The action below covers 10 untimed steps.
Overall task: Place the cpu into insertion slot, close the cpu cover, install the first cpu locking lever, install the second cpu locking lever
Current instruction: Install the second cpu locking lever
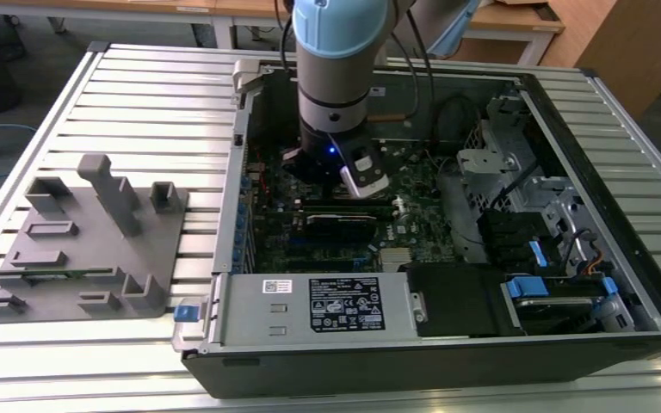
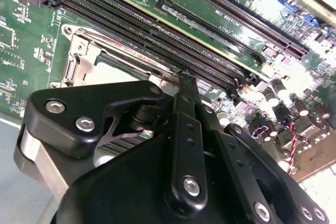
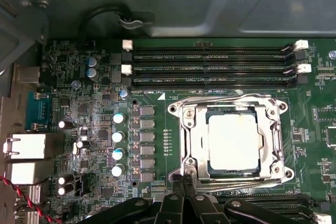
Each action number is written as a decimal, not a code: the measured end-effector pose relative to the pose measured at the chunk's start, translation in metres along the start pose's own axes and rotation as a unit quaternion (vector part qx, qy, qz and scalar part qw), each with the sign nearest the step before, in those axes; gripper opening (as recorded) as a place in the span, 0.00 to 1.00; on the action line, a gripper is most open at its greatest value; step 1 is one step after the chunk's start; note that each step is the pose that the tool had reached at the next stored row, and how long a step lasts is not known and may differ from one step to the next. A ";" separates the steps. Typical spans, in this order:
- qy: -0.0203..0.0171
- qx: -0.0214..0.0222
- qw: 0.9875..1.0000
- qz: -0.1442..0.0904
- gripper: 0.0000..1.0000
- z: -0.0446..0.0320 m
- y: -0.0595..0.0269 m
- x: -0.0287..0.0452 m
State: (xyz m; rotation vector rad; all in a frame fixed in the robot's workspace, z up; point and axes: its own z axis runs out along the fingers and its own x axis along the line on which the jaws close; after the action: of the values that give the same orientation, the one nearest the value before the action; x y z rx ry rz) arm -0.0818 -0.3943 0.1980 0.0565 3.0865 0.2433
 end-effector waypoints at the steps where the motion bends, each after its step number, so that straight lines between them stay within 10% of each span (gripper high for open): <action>1: 0.000 0.000 1.000 0.000 0.10 0.0003 -0.0001 0.0001; 10: 0.000 -0.003 1.000 0.000 0.10 0.0021 -0.0006 0.0020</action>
State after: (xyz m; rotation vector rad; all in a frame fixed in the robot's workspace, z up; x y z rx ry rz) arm -0.0837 -0.3945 0.1958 0.0569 3.0855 0.2537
